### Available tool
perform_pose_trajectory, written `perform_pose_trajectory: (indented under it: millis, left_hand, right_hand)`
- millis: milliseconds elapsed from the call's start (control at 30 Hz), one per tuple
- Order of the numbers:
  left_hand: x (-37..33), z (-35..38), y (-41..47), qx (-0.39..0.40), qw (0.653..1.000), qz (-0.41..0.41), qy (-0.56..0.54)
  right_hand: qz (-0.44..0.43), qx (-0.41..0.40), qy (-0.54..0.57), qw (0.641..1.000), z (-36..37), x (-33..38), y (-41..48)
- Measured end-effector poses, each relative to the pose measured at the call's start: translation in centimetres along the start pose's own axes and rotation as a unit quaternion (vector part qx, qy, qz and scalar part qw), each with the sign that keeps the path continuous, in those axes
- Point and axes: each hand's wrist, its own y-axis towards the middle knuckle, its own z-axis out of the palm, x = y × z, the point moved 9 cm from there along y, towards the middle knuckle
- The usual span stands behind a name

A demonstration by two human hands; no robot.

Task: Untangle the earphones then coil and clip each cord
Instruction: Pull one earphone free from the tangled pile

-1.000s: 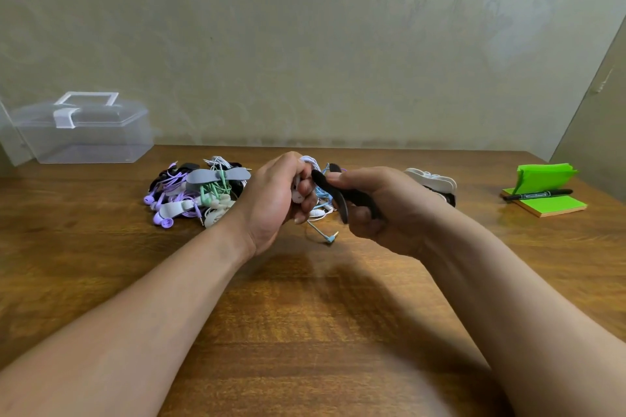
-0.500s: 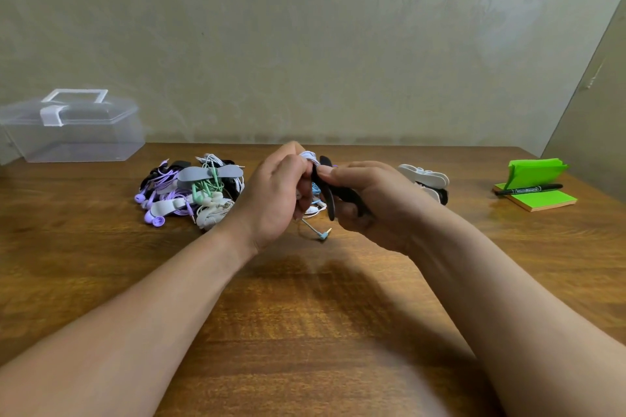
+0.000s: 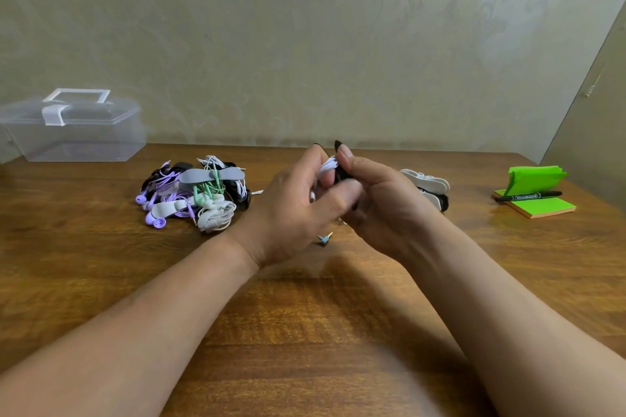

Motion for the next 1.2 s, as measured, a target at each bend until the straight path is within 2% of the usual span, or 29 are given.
perform_pose_trajectory:
  millis: [67, 100, 167, 200, 233, 267, 300, 333, 400, 567, 733, 833, 967, 1067, 1200]
  left_hand:
    - [0.3, 0.4, 0.1, 0.013, 1.0, -0.02, 0.019]
    - [0.7, 0.6, 0.1, 0.02, 0.999, -0.037, -0.007]
    - [1.6, 0.3, 0.5, 0.014, 0.988, -0.081, -0.133]
    - [2.3, -0.2, 0.6, -0.01, 0.971, -0.106, -0.212]
    - [2.9, -0.6, 0.7, -0.03, 0.948, -0.13, -0.288]
    - [3.3, -0.8, 0.7, -0.037, 0.925, -0.15, -0.348]
    - [3.5, -0.9, 0.7, -0.035, 0.905, -0.167, -0.391]
    - [3.6, -0.8, 0.6, -0.031, 0.89, -0.181, -0.417]
    - [4.0, -0.8, 0.5, -0.039, 0.885, -0.201, -0.418]
    - [4.8, 0.2, 0.1, -0.051, 0.879, -0.237, -0.409]
    - [5.6, 1.0, -0.4, -0.024, 0.849, -0.302, -0.433]
    - [6.1, 1.4, -0.8, -0.001, 0.84, -0.337, -0.425]
    - [6.1, 1.9, -1.2, 0.044, 0.82, -0.361, -0.441]
    - [5.3, 2.4, -1.1, 0.065, 0.793, -0.35, -0.495]
    - [3.5, 2.9, -0.8, 0.111, 0.74, -0.299, -0.592]
  right_hand:
    - [0.02, 0.019, -0.017, 0.999, 0.0, 0.1, -0.2]
    - [0.019, 0.018, -0.034, 0.999, -0.2, 0.2, -0.1]
    - [-0.008, -0.008, -0.076, 0.997, -0.9, 0.5, 0.4]
    - [-0.037, -0.033, -0.138, 0.989, -1.6, 0.9, 0.5]
    - [-0.079, -0.055, -0.239, 0.966, -2.0, 1.7, 0.4]
    - [-0.131, -0.056, -0.354, 0.925, -1.7, 2.6, 0.0]
    - [-0.173, -0.025, -0.435, 0.883, -0.8, 3.0, -0.4]
    - [-0.197, 0.015, -0.475, 0.858, 0.3, 2.8, -0.7]
    - [-0.214, 0.062, -0.463, 0.858, 1.7, 2.2, -1.2]
    - [-0.276, -0.004, -0.422, 0.864, 1.9, 2.7, -1.4]
    - [-0.276, -0.001, -0.462, 0.843, 2.1, 2.3, -1.5]
    - [-0.26, 0.014, -0.458, 0.85, 2.1, 2.2, -1.3]
    - [-0.203, 0.019, -0.404, 0.892, 1.4, 1.1, -0.5]
    - [-0.161, 0.006, -0.313, 0.936, 0.4, 0.5, 0.0]
    - [-0.106, 0.002, -0.208, 0.972, -0.6, 0.4, 0.3]
